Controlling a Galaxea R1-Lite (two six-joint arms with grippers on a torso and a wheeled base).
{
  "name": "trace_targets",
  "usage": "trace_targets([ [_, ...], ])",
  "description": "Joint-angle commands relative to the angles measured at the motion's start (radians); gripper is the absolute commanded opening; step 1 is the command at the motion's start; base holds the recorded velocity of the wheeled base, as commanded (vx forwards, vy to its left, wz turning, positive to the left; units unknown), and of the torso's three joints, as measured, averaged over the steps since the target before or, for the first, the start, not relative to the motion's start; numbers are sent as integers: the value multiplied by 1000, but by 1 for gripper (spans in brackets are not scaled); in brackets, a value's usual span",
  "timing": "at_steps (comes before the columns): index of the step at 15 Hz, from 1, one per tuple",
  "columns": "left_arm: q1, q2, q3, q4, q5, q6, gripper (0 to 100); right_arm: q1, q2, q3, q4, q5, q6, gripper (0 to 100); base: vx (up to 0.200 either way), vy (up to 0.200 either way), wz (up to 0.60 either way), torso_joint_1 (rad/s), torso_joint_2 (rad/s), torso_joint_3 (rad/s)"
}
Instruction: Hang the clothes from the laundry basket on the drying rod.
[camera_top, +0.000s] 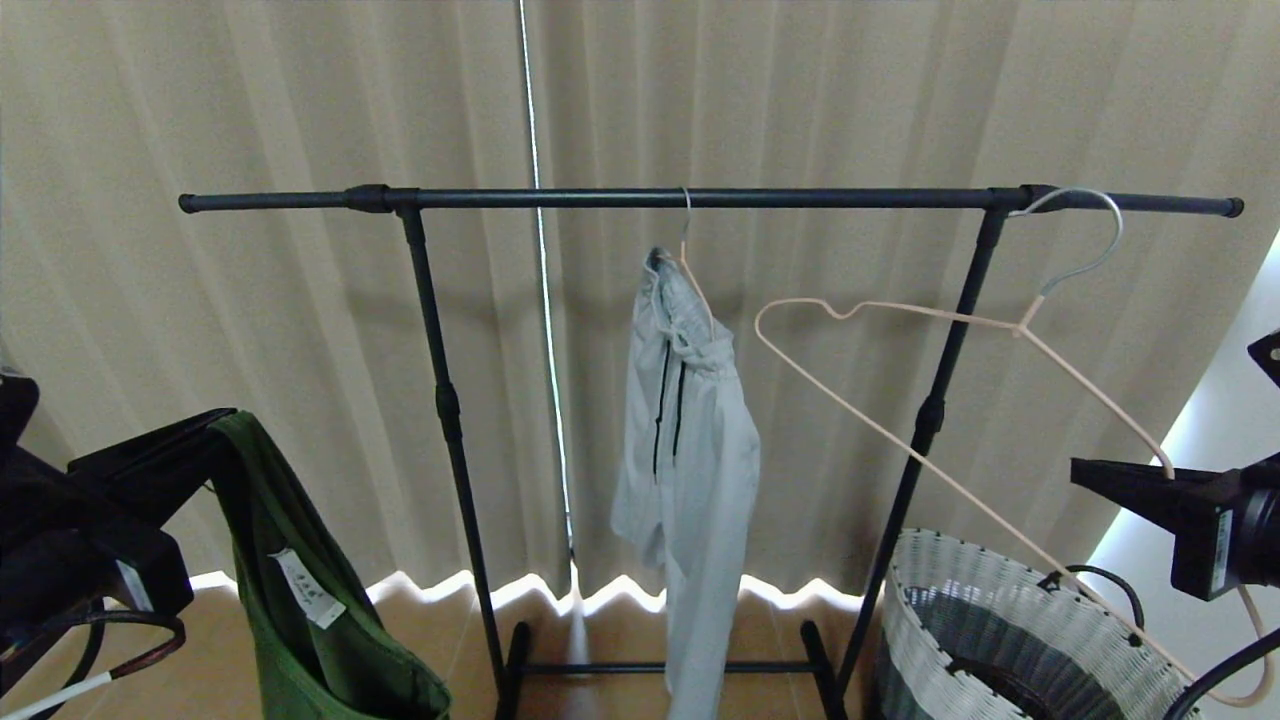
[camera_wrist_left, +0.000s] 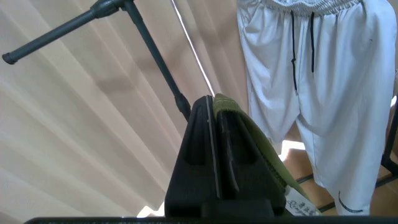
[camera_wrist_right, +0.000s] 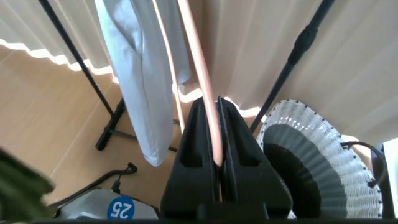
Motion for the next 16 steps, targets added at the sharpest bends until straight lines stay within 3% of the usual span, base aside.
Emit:
trace_targets([
  [1,0,10,-5,1,0,-1,0,7,-25,6,-27,5,21,0,0,0,0,0,0,0],
  [3,0,32,-11,1,2,2,0,22,-22,10,-76,6,51,0,0,0,0,0,0,0],
  [4,2,70,-11,0,2,55,0,100,-16,39,-173,23,119,0,0,0,0,0,0,0],
  [8,-8,84,-17,-2,-1,131,0,255,-11,126,-233,28,150,0,0,0,0,0,0,0],
  [12,-41,118,-37,1,5,157,0,395,24,157,-240,29,183,0,0,0,0,0,0,0],
  [14,-52,168,-80,6,51,157,0,455,38,161,-240,31,191,0,0,0,0,0,0,0],
  [16,-78,228,-146,8,151,141,0,508,47,158,-240,31,191,0,0,0,0,0,0,0],
])
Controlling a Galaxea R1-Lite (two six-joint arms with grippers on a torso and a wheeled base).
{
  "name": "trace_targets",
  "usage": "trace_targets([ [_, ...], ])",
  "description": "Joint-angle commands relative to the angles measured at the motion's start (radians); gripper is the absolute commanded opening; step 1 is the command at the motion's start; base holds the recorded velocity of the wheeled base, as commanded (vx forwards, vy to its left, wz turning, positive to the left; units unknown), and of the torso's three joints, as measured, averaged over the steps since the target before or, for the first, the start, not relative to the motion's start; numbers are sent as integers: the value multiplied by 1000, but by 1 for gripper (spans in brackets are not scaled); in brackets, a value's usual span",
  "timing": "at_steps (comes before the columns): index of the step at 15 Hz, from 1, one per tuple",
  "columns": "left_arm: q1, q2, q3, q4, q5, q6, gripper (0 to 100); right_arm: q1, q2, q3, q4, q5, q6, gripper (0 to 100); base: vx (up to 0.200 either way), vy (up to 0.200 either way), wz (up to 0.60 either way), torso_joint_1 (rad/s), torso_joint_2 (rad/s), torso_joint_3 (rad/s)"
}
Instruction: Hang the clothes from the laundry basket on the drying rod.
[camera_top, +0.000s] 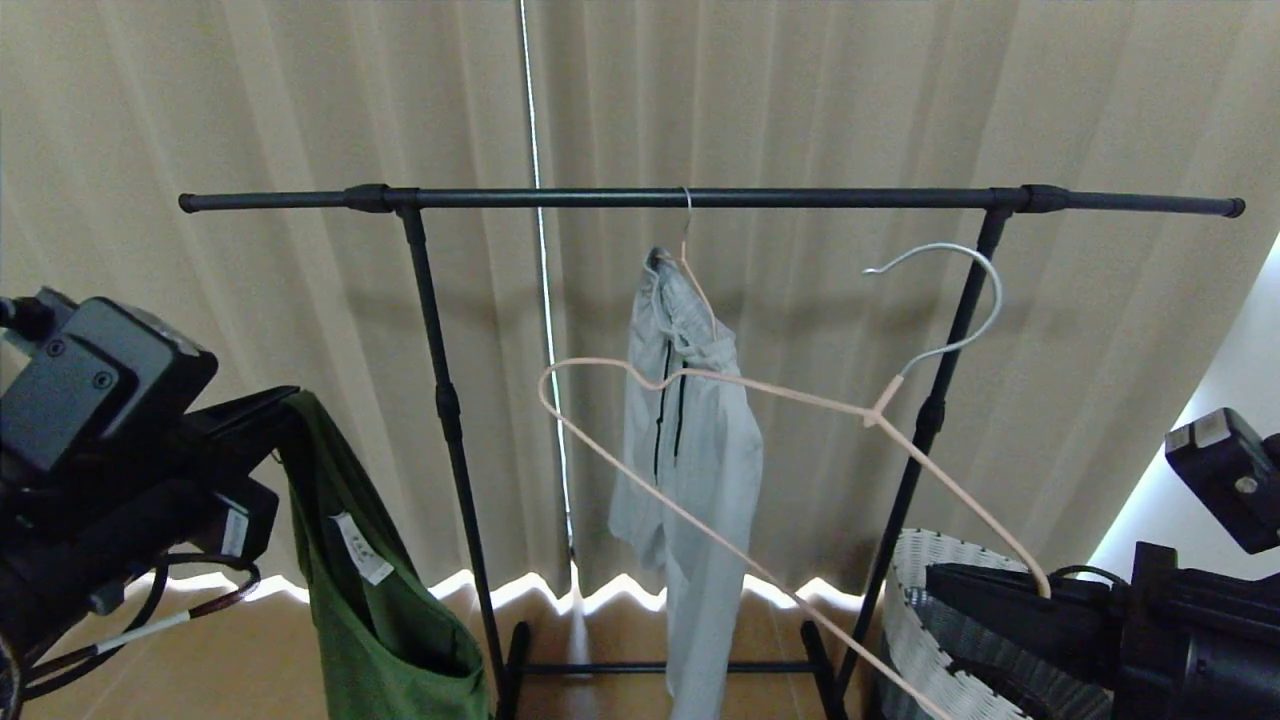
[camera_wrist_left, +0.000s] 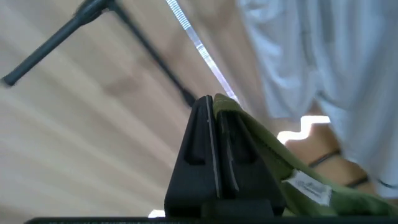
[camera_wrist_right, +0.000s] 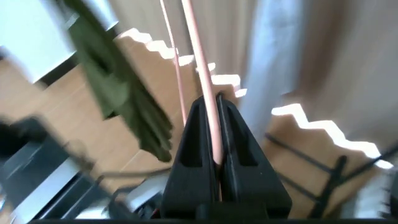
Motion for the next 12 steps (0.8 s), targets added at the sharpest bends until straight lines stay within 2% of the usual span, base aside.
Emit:
trace_targets([
  [1,-30,89,-72,2,54,-32,0,68,23,-1,0,0,0,0,0,0,0,0,0,0],
  [3,-50,140,-127,30,86,-98,0,117,47,-4,-9,0,-1,0,0,0,0,0,0,0],
  [5,-79,162,-208,124,109,-197,0,143,98,-2,-66,-2,-3,0,0,0,0,0,0,0],
  [6,-104,160,-286,256,109,-289,0,147,146,-4,-113,-3,-3,0,0,0,0,0,0,0],
  [8,-113,163,-403,441,111,-406,0,159,178,-2,-169,-2,-4,0,0,0,0,0,0,0],
  [10,-115,185,-475,512,121,-487,0,191,181,-2,-178,-2,-4,0,0,0,0,0,0,0],
  [11,-115,185,-475,512,121,-487,0,191,181,-2,-178,-2,-4,0,0,0,0,0,0,0],
  [12,-130,203,-476,504,169,-495,0,205,181,-5,-178,-2,-4,0,0,0,0,0,0,0],
])
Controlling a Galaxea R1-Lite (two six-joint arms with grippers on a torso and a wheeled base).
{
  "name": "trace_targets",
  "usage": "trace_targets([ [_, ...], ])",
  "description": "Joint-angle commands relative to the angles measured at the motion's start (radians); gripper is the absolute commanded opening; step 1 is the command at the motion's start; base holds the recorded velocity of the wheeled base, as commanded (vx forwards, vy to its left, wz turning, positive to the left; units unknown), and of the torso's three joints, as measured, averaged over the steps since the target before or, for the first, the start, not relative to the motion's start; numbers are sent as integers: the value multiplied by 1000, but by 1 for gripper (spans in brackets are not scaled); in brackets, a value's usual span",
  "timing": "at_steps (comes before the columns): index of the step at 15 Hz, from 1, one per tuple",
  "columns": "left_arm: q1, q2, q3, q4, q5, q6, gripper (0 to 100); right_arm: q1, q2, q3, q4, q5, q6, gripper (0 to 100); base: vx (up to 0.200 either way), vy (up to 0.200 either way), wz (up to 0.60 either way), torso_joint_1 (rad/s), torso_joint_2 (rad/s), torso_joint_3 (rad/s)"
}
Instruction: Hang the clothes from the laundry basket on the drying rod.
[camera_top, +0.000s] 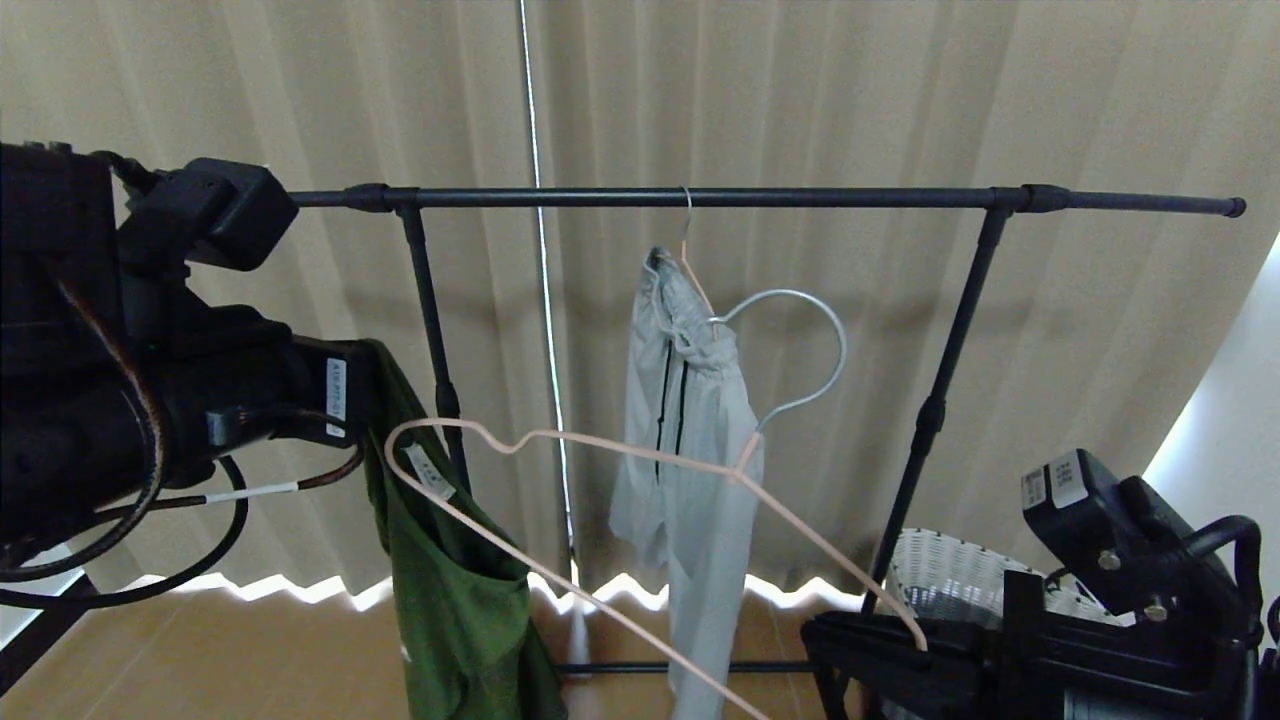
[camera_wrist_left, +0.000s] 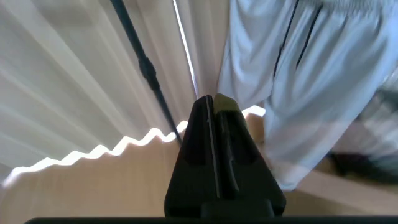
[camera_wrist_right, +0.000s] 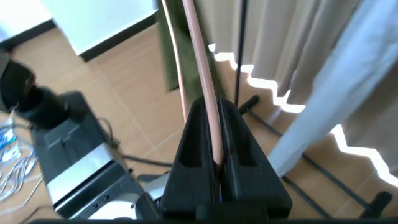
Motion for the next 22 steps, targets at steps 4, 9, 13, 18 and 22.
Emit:
trace_targets([
  [4,-59,20,-13,-1,36,-15,0,7,45,-13,-4,-6,1,0,0,0,0,0,0,0],
  [9,-64,21,-10,-1,78,-15,0,-7,46,-12,-59,-7,-2,0,0,0,0,0,0,0],
  [13,-61,21,-4,-3,79,-14,0,-16,43,-6,-59,-7,0,0,0,0,0,0,0,0],
  [18,-61,20,-1,-3,84,-14,0,-41,43,-12,-60,-7,0,0,0,0,0,0,0,0],
  [22,-62,17,10,-3,85,-14,0,-54,51,-16,-60,-7,-2,0,0,0,0,0,0,0],
])
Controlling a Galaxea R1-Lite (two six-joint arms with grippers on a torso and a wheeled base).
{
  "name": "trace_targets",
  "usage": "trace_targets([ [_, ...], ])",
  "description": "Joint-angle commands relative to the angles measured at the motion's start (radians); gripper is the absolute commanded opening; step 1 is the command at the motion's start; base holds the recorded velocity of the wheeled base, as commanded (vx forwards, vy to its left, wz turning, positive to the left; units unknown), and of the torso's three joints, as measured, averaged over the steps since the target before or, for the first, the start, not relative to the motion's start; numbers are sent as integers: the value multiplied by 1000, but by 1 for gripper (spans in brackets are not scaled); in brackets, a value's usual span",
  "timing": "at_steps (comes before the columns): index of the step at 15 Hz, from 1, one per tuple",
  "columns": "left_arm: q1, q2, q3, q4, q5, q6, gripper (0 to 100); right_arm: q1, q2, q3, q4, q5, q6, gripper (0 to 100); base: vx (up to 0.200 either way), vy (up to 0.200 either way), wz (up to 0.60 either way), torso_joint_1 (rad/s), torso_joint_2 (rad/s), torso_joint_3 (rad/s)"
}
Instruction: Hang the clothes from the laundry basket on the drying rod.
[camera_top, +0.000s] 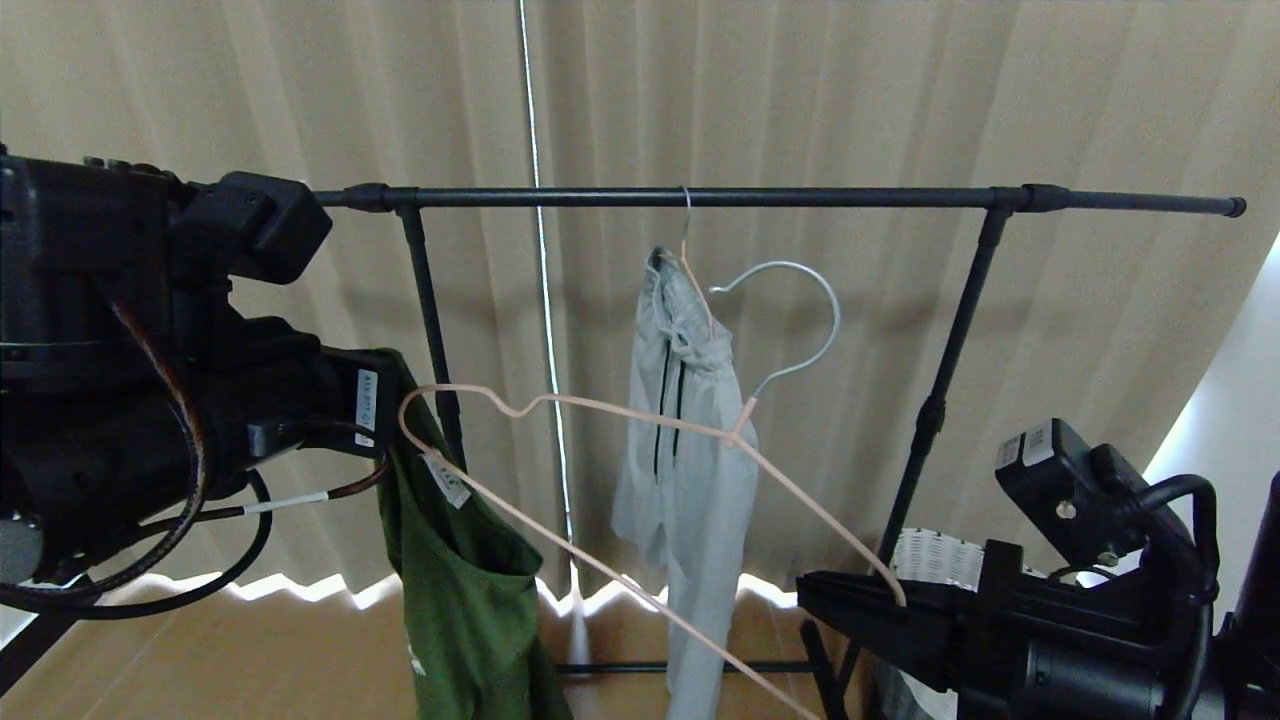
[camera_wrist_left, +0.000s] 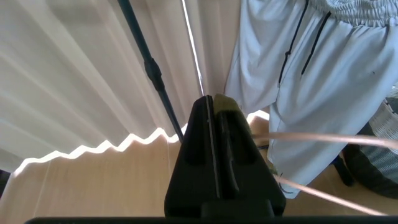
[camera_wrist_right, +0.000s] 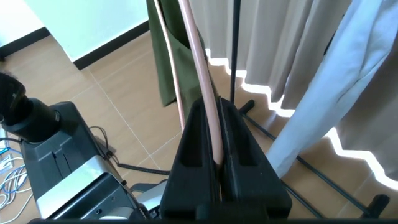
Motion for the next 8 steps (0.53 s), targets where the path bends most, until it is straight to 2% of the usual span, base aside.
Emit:
trace_targets([
  [1,-4,-4,9,-1,1,0,0,-9,21,-13,0,0,1,0,0,0,0,0,0,0],
  [8,-47,-15,18,-1,16,-2,0,-17,164,-109,-2,-1,1,0,0,0,0,0,0,0],
])
